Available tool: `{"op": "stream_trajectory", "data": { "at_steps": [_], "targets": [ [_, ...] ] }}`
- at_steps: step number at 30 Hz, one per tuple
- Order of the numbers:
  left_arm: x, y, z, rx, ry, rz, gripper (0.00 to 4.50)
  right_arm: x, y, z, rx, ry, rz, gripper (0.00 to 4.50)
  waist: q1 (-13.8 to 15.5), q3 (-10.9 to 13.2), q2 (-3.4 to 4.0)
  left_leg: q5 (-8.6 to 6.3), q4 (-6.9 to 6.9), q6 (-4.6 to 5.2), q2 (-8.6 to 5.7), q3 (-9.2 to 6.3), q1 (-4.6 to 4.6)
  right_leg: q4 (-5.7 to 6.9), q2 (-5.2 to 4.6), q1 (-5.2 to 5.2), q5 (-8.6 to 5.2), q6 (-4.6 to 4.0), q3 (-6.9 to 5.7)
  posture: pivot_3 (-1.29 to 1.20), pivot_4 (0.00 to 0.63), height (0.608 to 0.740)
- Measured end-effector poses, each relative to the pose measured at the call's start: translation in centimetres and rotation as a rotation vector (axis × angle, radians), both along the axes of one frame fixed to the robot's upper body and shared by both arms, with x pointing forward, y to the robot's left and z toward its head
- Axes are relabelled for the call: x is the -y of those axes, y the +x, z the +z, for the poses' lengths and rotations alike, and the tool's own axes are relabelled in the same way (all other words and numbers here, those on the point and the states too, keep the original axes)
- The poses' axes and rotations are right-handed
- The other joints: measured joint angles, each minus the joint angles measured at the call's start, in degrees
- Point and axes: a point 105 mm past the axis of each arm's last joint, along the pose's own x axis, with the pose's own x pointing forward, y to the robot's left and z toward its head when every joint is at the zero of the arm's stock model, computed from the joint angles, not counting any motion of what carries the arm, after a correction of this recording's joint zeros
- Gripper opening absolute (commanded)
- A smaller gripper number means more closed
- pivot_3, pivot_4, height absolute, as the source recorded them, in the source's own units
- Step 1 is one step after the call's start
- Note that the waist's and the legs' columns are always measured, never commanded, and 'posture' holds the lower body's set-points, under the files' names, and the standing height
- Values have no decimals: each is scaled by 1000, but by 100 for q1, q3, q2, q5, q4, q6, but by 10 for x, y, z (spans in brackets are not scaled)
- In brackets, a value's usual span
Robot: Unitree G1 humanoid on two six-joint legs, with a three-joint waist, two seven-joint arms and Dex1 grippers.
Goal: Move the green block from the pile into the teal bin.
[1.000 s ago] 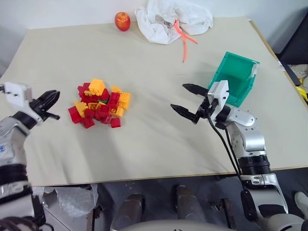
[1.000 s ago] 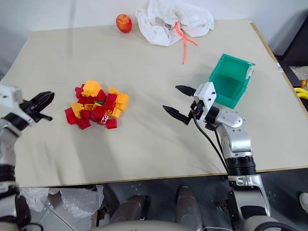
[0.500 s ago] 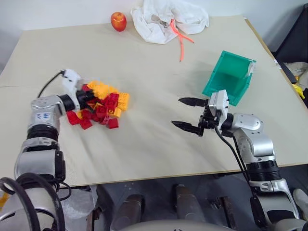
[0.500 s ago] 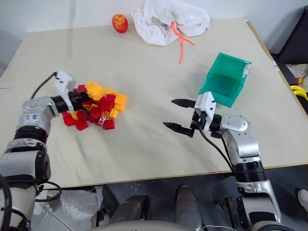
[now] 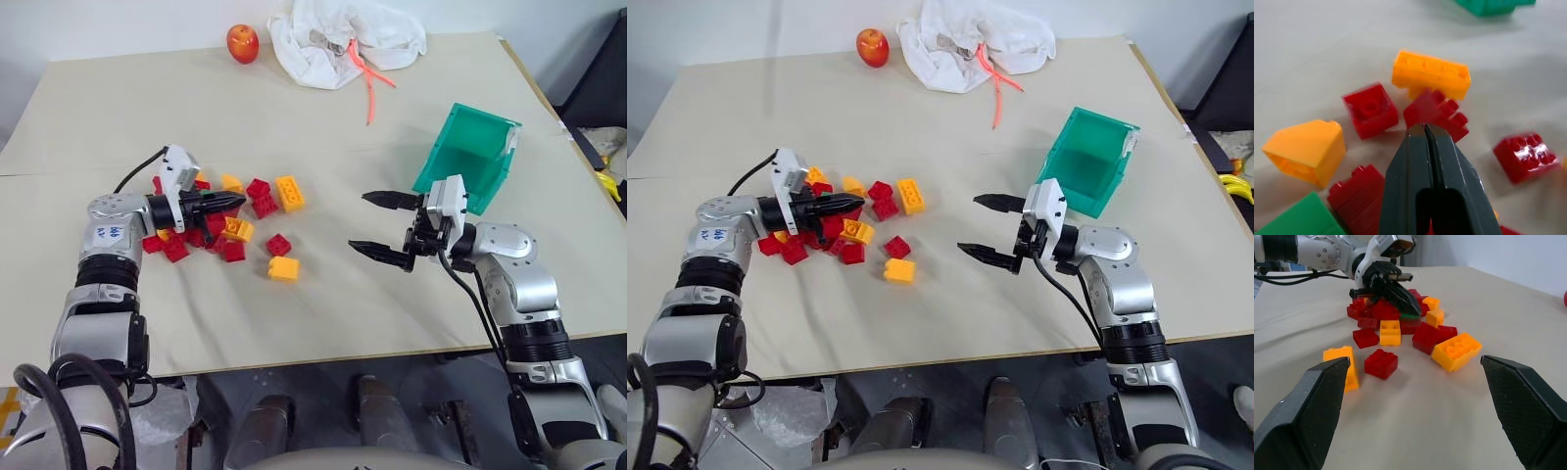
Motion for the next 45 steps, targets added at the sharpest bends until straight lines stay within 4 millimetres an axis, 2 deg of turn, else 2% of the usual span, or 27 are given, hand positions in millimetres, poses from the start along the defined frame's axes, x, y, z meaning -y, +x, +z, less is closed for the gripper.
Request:
{"op": "stream_trajectory", "data": {
  "at_steps": [4,8,12,15,18,24,28,33,36,40,43,45],
  "targets": [
    [-29,-12,10,26,6,96,38,2,-2,-2,-14,-23,29,4500,-6,0,0,0,0,0,-3,0,0,0,-4,0,0,0,2,0,150,740],
    [-71,-37,0,-49,33,258,38,4,1,-3,-30,-39,46,4500,-26,0,1,-1,-2,0,-1,-2,0,2,-2,0,0,-1,4,0,150,740],
    [-93,-56,5,-116,56,383,837,4,4,-3,-34,-30,42,4500,13,0,1,-3,0,1,-4,-2,0,1,-5,1,1,-2,6,0,150,740],
    [-86,-66,9,-157,65,377,1731,-1,8,2,-21,-10,49,4500,86,0,1,-3,3,1,-5,-3,0,0,-6,4,2,-3,5,0,150,740],
    [-79,-65,12,-169,55,360,2630,-7,10,4,-18,6,60,4500,101,1,1,-3,6,0,-4,-4,0,0,-5,6,3,-5,3,0,150,740],
    [-47,-45,30,-129,106,243,4486,-13,11,5,-14,22,73,4500,67,0,1,-3,4,-1,-5,-3,0,1,-4,5,4,-6,1,0,150,740],
    [-38,-20,34,-99,178,220,4486,-14,11,5,-10,25,73,4500,40,0,1,-3,5,-2,-3,1,1,0,-1,4,4,-6,0,0,150,740],
    [-33,13,18,-228,324,288,4486,-15,11,3,-15,34,68,4500,44,1,1,-3,11,0,-10,0,-3,3,0,2,6,-4,-1,0,150,740],
    [-27,23,16,-264,388,292,4486,-16,11,3,-12,38,60,4500,45,1,0,-3,10,0,-12,1,-5,0,1,1,6,-3,-3,0,150,740],
    [-24,26,9,-282,514,249,4486,-16,10,2,-10,40,52,4500,16,1,0,-3,9,-1,-12,2,-5,1,3,-1,6,-3,-3,0,150,740],
    [-23,20,6,-315,612,165,3961,-15,10,0,-16,43,42,4500,1,0,1,-3,10,-1,-11,4,-5,4,4,-2,6,-3,-1,0,150,740],
    [-22,18,6,-318,658,128,3408,-15,10,0,-16,43,40,4500,4,0,1,-3,10,-1,-9,4,-5,4,2,-2,6,-3,0,0,150,740]
  ]
}}
